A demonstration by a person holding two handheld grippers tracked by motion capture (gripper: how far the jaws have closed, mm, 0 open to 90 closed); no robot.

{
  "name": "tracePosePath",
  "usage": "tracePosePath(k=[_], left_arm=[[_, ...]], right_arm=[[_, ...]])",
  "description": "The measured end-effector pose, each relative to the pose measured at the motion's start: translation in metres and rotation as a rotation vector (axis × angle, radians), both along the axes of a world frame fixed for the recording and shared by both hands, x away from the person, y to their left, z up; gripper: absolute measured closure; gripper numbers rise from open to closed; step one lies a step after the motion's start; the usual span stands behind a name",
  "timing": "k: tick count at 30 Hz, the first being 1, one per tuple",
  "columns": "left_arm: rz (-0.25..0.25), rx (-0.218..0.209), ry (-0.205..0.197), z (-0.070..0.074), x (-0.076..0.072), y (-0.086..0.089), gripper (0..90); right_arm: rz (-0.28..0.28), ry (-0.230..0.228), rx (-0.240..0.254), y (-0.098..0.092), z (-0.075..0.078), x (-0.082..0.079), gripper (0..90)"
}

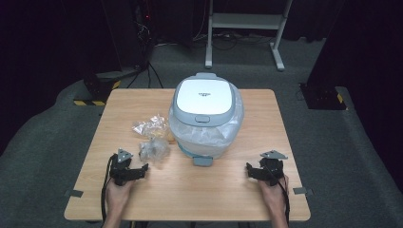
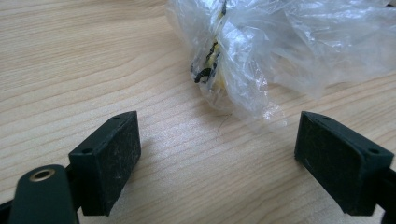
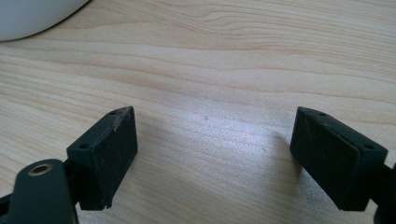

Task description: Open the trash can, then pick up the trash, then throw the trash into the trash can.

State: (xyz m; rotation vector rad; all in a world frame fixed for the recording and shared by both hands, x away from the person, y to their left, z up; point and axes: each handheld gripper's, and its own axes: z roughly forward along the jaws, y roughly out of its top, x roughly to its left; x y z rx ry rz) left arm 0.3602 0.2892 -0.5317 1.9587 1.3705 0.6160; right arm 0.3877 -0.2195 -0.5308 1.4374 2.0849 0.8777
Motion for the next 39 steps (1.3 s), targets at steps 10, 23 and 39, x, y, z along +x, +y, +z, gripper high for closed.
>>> tracePosePath(k=[10, 23, 39], left_arm=[[0.000, 0.000, 0.000, 0.0000, 0.0001, 0.0000, 14.6], [0.010, 0.005, 0.001, 0.0001, 0.0002, -0.0011, 14.1], [0.036, 0.006, 0.003, 0.0002, -0.0002, -0.0034, 13.5]], right_arm=[[-0.002, 0.001, 0.002, 0.0002, 0.0000, -0.0001, 14.6], [-0.002, 0.002, 0.002, 0.0002, 0.0001, 0.0001, 14.8], [-0.002, 0.002, 0.002, 0.0002, 0.0001, 0.0001, 14.9]])
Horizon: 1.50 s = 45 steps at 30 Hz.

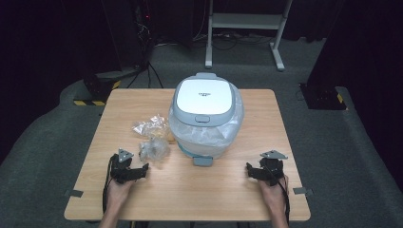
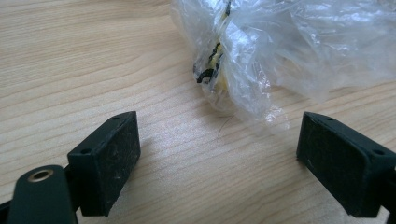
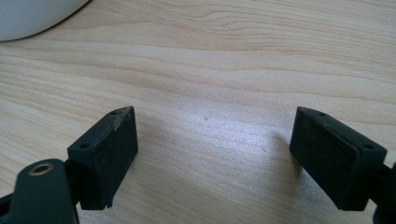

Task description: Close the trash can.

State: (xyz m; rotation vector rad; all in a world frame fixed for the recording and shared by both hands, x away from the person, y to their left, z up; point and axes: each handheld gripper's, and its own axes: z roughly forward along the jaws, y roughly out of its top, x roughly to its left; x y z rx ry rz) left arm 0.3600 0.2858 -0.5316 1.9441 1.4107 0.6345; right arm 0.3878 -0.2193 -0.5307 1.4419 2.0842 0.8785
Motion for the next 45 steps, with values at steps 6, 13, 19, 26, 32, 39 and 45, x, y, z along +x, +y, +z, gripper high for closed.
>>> tracePosePath(k=[6, 13, 19, 26, 32, 39, 45], left_arm=[[0.013, 0.001, 0.001, 0.000, -0.001, -0.001, 13.6], [0.014, 0.000, 0.000, 0.000, -0.001, -0.001, 13.6], [0.014, -0.001, 0.000, 0.000, -0.001, -0.001, 13.6], [0.010, 0.007, 0.004, 0.000, -0.001, -0.001, 13.6], [0.009, 0.008, 0.003, 0.000, -0.001, -0.001, 13.6], [0.008, 0.011, 0.002, 0.000, -0.001, -0.001, 13.8], [0.014, 0.005, 0.000, 0.000, -0.001, -0.001, 14.4]], right_arm=[[0.002, -0.001, 0.000, 0.000, 0.000, 0.000, 15.0], [-0.001, 0.001, -0.001, 0.001, 0.000, 0.002, 14.8], [-0.011, 0.006, -0.001, 0.007, 0.002, -0.002, 17.7], [0.031, -0.038, 0.048, 0.025, 0.007, -0.015, 17.3], [0.071, -0.057, 0.100, 0.048, 0.009, -0.019, 16.7], [0.136, -0.064, 0.144, 0.077, 0.012, -0.018, 16.4], [0.157, -0.061, 0.148, 0.095, 0.012, -0.011, 16.6]])
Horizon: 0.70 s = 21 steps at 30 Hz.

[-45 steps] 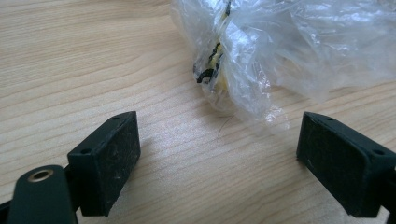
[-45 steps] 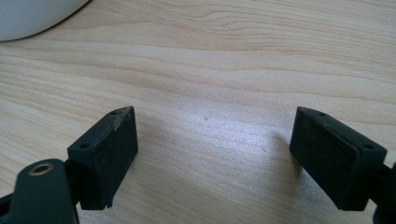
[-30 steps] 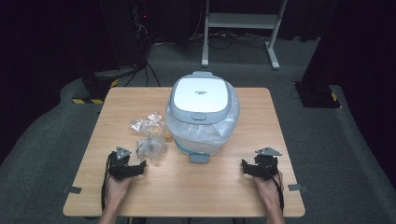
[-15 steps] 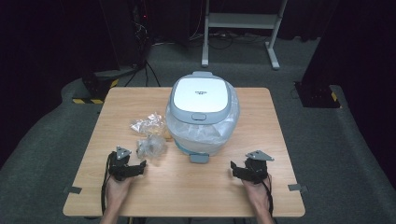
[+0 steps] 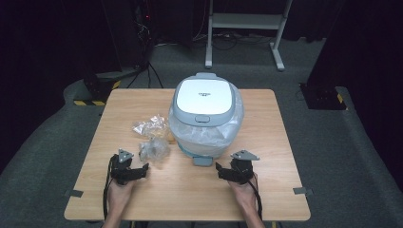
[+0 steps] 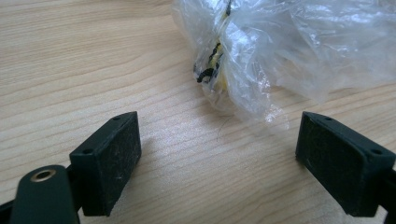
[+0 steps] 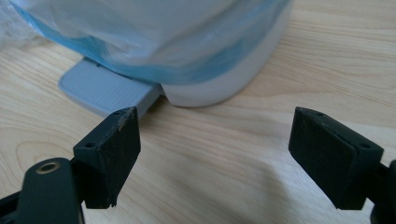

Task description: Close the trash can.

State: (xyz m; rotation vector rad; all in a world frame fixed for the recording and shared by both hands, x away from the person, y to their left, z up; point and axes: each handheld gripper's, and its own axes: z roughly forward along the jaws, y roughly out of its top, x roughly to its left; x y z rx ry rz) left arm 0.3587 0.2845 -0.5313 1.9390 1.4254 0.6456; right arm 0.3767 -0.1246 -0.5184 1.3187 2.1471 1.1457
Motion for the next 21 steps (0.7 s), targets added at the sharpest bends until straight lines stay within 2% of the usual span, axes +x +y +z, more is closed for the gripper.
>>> tracePosePath(k=[4, 5, 14, 20, 21], left_arm=[[0.005, -0.005, -0.003, 0.000, 0.000, 0.000, 14.6], [0.005, -0.005, -0.003, 0.000, 0.000, 0.000, 14.6], [0.004, -0.006, -0.004, 0.000, 0.000, -0.001, 14.9], [0.003, -0.006, -0.004, 0.000, 0.000, -0.001, 15.1], [0.003, -0.006, -0.005, 0.000, 0.000, -0.001, 15.1]], right_arm=[[0.006, -0.002, 0.009, 0.008, -0.001, 0.003, 16.9], [0.002, 0.009, 0.020, 0.010, -0.001, 0.003, 16.9], [0.025, -0.025, 0.043, 0.021, 0.001, 0.006, 17.5], [0.027, -0.030, 0.051, 0.030, 0.005, 0.011, 16.6], [0.013, -0.026, 0.056, 0.031, 0.005, 0.012, 16.6]])
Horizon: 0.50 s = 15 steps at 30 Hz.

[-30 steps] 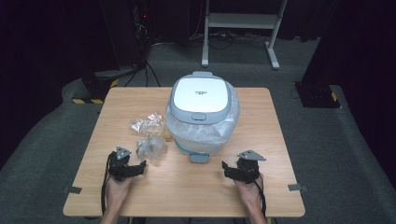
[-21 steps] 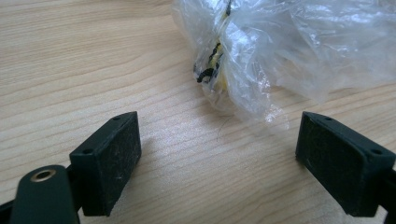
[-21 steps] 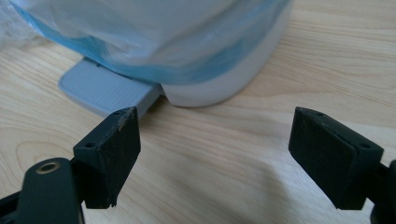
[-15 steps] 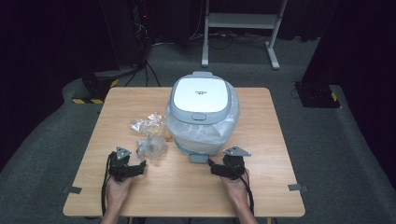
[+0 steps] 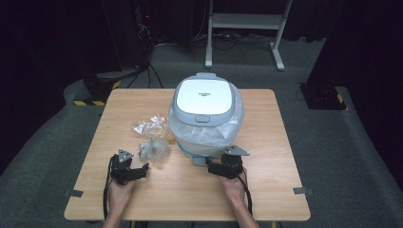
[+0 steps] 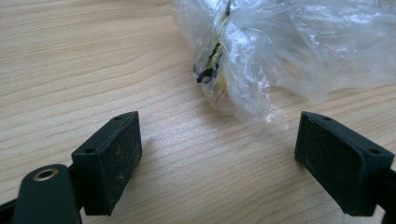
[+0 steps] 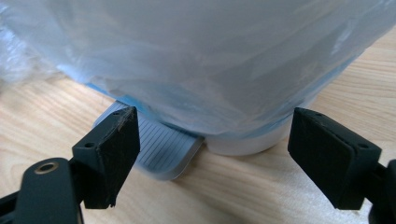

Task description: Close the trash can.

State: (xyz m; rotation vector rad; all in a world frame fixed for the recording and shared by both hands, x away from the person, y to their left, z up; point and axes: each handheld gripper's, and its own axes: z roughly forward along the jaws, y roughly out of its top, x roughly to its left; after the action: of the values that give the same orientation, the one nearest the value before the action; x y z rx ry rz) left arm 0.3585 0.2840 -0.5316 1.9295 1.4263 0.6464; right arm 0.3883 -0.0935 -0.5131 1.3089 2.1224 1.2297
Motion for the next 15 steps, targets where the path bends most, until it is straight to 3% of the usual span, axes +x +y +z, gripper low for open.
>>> tracePosePath(k=[4, 9, 15], left_arm=[[-0.001, 0.001, -0.001, 0.000, 0.000, 0.000, 15.2], [0.000, 0.001, -0.002, 0.000, 0.000, 0.000, 15.3], [-0.001, 0.001, -0.002, 0.000, 0.000, 0.000, 15.5]], right_arm=[[-0.011, 0.001, 0.006, -0.002, -0.002, 0.003, 16.7], [-0.027, 0.014, -0.023, 0.003, -0.008, 0.006, 13.7], [-0.016, 0.012, 0.001, 0.001, -0.012, 0.010, 11.3]])
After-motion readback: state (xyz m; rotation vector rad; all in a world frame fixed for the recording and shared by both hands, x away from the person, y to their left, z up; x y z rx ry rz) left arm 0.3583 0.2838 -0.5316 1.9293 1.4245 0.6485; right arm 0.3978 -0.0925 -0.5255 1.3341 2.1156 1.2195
